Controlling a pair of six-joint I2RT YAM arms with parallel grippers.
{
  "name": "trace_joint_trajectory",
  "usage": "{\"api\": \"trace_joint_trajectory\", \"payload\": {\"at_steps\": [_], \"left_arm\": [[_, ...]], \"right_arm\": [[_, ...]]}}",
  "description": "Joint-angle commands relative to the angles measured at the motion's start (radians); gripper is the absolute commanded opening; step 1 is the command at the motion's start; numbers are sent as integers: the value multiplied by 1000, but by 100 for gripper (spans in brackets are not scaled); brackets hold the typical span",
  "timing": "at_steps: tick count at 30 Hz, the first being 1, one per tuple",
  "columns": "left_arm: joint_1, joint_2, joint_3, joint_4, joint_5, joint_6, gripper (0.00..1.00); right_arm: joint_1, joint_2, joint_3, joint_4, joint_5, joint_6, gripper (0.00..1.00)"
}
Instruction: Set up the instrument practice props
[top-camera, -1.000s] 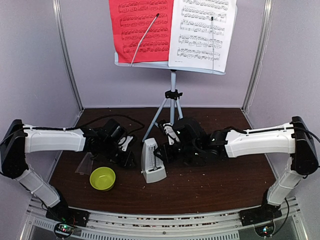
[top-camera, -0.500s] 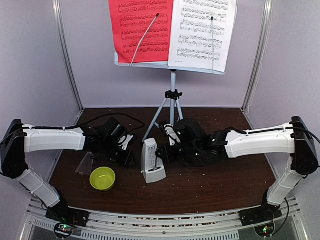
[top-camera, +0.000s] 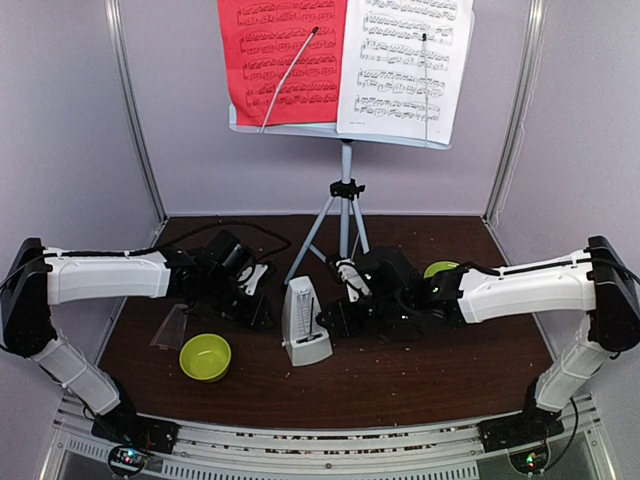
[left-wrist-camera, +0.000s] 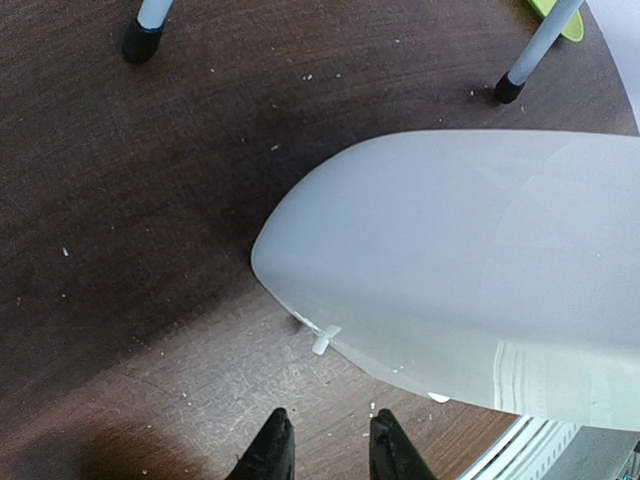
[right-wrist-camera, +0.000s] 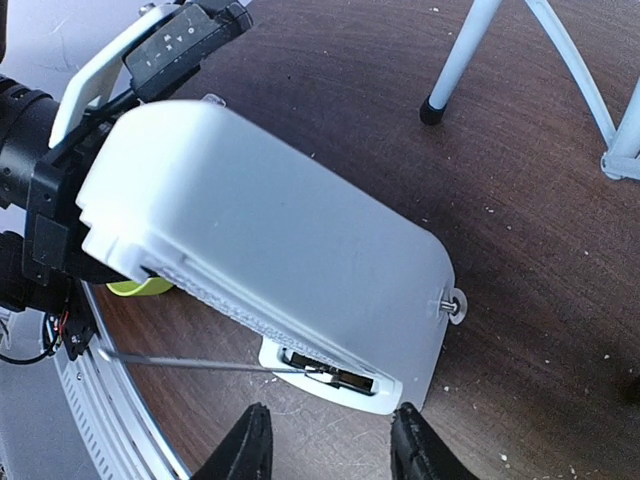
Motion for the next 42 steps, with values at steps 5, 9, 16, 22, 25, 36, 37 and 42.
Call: {"api": "trace_joint_trajectory", "payload": {"at_steps": [5, 9, 16, 22, 25, 36, 37, 42], "left_arm": [[-5, 0, 20, 18, -12, 4, 29], [-4, 0, 21, 21, -10, 0, 29], [-4, 27, 30, 39, 2, 7, 29], [-4, 94, 79, 40, 13, 36, 29], [-5, 122, 102, 47, 22, 41, 29], [-4, 119, 108, 70, 38, 36, 29], [-5, 106, 100, 68, 32, 36, 29], [-3, 23, 63, 45, -19, 44, 39]], "right_arm": [[-4, -95, -93, 43, -42, -2, 55], [-13, -121, -160, 70, -36, 30, 57], [-67, 18, -162, 112, -77, 108, 50], [-67, 114, -130, 167, -96, 132, 47], [-68, 133, -121, 176, -105, 134, 47], [-65, 36, -98, 57, -32, 79, 53], [-63, 13, -101, 35, -18, 71, 56], [-30, -79, -89, -42, 43, 36, 80]]}}
